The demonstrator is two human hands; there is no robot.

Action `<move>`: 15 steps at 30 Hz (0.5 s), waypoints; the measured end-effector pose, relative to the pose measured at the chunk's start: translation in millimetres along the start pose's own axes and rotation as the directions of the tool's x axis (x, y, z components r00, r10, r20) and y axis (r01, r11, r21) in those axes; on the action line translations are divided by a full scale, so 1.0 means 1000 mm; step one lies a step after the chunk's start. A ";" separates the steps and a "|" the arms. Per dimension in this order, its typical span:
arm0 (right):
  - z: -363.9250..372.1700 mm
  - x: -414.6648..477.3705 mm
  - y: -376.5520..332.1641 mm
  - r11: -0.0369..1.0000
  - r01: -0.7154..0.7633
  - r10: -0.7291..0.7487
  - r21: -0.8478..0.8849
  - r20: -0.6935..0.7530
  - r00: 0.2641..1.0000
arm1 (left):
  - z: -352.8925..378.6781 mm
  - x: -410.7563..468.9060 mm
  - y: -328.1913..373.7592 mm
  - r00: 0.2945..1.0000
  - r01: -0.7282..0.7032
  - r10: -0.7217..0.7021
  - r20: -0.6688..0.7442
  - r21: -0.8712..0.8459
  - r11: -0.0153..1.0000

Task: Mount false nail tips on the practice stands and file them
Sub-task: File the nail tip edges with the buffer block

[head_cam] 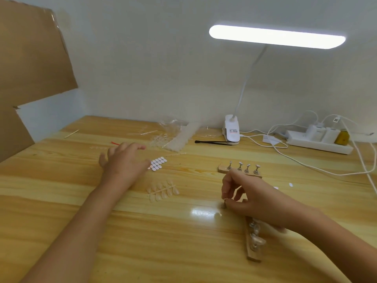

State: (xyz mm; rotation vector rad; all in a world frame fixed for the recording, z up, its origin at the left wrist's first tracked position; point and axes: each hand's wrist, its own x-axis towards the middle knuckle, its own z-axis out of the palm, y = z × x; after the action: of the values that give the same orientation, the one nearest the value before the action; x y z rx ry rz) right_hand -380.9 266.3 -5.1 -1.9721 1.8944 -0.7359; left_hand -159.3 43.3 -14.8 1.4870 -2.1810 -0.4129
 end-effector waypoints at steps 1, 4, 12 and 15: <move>0.001 0.000 -0.001 1.000 -0.003 0.003 0.006 -0.006 1.000 | 0.001 -0.005 0.008 0.996 -0.067 0.062 -0.071 -0.071 0.995; -0.002 -0.001 -0.007 0.999 0.003 0.000 0.050 -0.074 0.997 | 0.002 -0.035 0.043 0.970 -0.241 0.221 -0.098 -0.448 0.861; -0.019 -0.041 -0.034 0.982 0.120 -0.050 0.149 -0.404 0.913 | 0.022 -0.112 0.102 0.759 -0.003 0.556 0.339 -0.852 0.524; -0.013 -0.055 -0.034 0.967 0.129 -0.013 0.219 -0.466 0.885 | 0.024 -0.119 0.104 0.715 0.056 0.586 0.381 -0.867 0.495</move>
State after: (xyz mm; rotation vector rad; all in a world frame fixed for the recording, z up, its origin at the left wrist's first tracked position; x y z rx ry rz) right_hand -359.8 325.1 16.0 -1.8305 1.8576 -1.4996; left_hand -217.9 192.0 -8.9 0.3841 -2.0413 -1.7922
